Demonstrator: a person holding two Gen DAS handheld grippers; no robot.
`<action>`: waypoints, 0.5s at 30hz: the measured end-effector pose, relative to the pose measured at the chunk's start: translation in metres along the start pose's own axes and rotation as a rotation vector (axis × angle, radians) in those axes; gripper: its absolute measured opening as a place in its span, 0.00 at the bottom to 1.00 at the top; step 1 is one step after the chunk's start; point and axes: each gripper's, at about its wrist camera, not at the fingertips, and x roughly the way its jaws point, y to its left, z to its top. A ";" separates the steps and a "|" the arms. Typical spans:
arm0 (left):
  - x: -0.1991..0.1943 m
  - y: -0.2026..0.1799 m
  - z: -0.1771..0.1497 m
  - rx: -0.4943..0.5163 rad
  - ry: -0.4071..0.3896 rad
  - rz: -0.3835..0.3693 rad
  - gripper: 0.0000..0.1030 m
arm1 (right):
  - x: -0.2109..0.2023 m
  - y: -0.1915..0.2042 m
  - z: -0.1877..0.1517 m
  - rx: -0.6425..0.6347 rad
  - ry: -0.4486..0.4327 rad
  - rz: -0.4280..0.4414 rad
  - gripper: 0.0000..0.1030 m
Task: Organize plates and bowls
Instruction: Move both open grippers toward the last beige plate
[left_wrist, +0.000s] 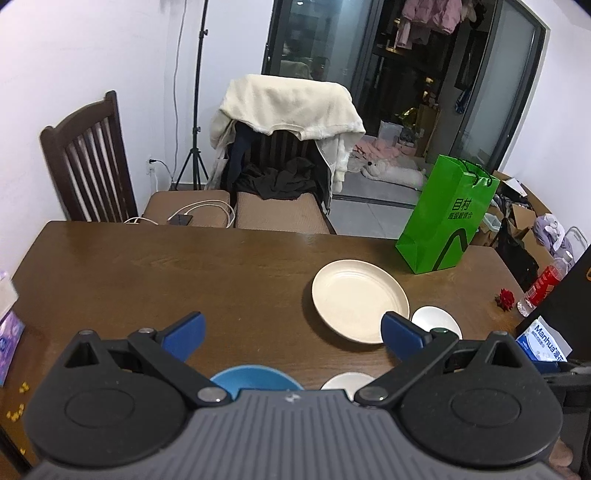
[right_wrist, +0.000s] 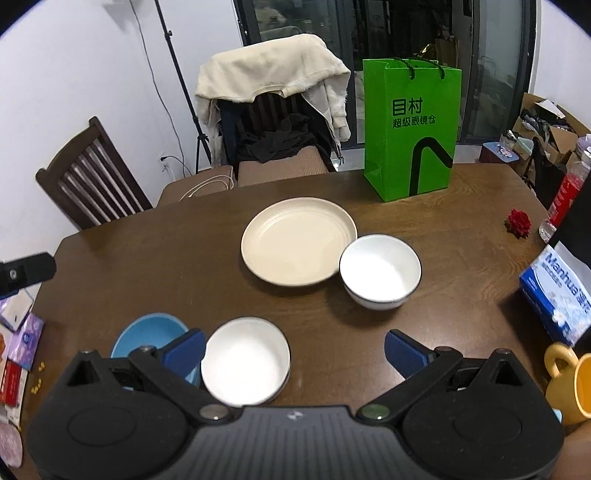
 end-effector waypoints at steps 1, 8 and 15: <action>0.005 -0.001 0.004 0.002 0.003 -0.002 1.00 | 0.003 0.000 0.005 0.001 -0.001 -0.004 1.00; 0.035 -0.013 0.032 0.039 0.004 -0.019 1.00 | 0.026 -0.001 0.045 0.006 0.003 -0.015 1.00; 0.065 -0.026 0.058 0.066 0.006 -0.034 1.00 | 0.053 -0.006 0.082 0.020 0.010 -0.016 1.00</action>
